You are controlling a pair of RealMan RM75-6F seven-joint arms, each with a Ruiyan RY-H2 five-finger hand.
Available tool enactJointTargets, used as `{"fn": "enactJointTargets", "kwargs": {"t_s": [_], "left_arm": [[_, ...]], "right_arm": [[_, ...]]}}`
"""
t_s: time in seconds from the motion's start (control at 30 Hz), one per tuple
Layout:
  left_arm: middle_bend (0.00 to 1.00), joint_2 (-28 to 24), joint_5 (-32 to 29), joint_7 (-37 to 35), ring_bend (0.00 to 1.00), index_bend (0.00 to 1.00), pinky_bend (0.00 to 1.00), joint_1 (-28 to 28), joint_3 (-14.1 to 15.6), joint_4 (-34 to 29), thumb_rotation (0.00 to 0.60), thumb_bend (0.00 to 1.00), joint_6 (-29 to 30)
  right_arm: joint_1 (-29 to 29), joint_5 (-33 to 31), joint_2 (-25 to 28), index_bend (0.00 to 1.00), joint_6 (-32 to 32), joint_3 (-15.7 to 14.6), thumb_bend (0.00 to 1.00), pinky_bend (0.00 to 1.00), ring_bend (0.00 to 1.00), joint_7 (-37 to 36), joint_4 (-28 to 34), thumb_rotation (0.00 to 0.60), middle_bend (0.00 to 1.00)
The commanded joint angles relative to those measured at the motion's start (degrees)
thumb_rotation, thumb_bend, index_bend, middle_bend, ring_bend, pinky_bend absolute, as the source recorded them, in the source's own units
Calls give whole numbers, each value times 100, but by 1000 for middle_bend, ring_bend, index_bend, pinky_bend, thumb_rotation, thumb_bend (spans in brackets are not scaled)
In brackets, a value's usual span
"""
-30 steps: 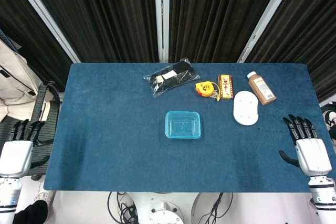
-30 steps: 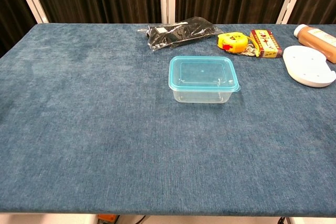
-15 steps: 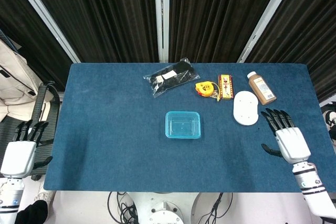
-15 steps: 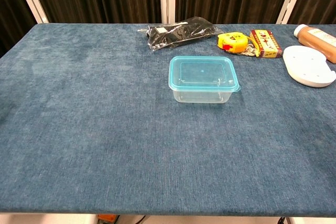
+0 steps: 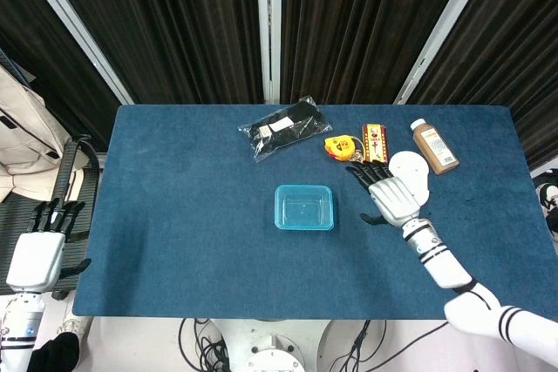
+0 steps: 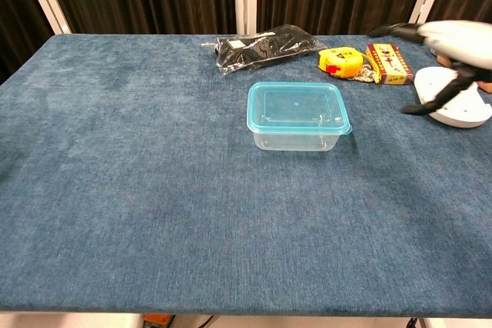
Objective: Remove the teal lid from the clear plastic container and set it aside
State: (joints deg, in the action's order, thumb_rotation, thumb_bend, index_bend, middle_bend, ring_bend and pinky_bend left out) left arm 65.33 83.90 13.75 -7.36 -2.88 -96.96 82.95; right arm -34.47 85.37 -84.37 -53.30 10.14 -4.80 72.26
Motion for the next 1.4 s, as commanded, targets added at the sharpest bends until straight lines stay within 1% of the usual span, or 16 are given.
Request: {"fn": "enactJointTargets", "kwargs": {"t_s": [0.03, 0.23, 0.47, 0.63, 0.73, 0.83, 0.97, 1.07, 1.13, 1.2, 1.27, 1.4], "left_arm": [[105, -8, -7, -20, 0, 110, 0, -7, 1, 4, 600, 0, -15], [105, -22, 27, -113, 0, 110, 0, -13, 16, 28, 600, 0, -18], [105, -2, 163, -296, 0, 110, 0, -94, 53, 135, 600, 0, -113], [105, 3, 325, -450, 0, 110, 0, -295, 29, 193, 600, 0, -306], [105, -20, 437, -522, 0, 110, 0, -531, -28, 166, 600, 0, -544], [105, 9, 603, -614, 0, 110, 0, -885, -122, 132, 600, 0, -877], [105, 159, 745, -737, 0, 110, 0, -1506, -310, 127, 600, 0, -1493], [95, 408, 715, -803, 0, 110, 0, -2108, -525, 154, 600, 0, -2114], [86, 576, 642, -829, 0, 97, 0, -2432, -633, 189, 600, 0, -2468], [71, 763, 441, -827, 0, 77, 0, -2789, -751, 220, 600, 0, -2922], [51, 926, 211, -745, 0, 51, 0, -3074, -848, 268, 600, 0, -3298], [4, 1319, -519, -481, 0, 6, 0, -3659, -1088, 456, 600, 0, -4030]], "right_arm": [[-283, -93, -355, 0, 252, 66, 121, 0, 0, -44, -337, 600, 44], [-691, 9, -846, 0, 311, 89, 119, 0, 0, -90, -652, 600, 42], [-1155, -6, -1349, 0, 387, 212, 116, 0, 0, 46, -879, 600, 43], [-1501, -55, -1706, 0, 493, 302, 116, 0, 0, 163, -1144, 600, 44], [-1583, -83, -1698, 0, 544, 274, 116, 0, 0, 268, -1112, 600, 42], [-1408, -80, -1369, 0, 368, 156, 116, 0, 0, 401, -744, 600, 40], [-873, 4, -493, 0, -248, -68, 118, 0, 0, 679, 186, 600, 55], [-348, 47, 320, 0, -904, -194, 117, 0, 0, 860, 1029, 600, 67], [-79, 90, 705, 0, -1270, -243, 117, 0, 0, 904, 1403, 600, 69], [211, 143, 1082, 0, -1668, -294, 117, 0, 0, 929, 1723, 600, 69], [427, 182, 1335, 0, -1957, -333, 117, 0, 0, 930, 1916, 600, 69], [796, 286, 1751, 0, -2415, -421, 118, 0, 0, 877, 2148, 600, 69]]}}
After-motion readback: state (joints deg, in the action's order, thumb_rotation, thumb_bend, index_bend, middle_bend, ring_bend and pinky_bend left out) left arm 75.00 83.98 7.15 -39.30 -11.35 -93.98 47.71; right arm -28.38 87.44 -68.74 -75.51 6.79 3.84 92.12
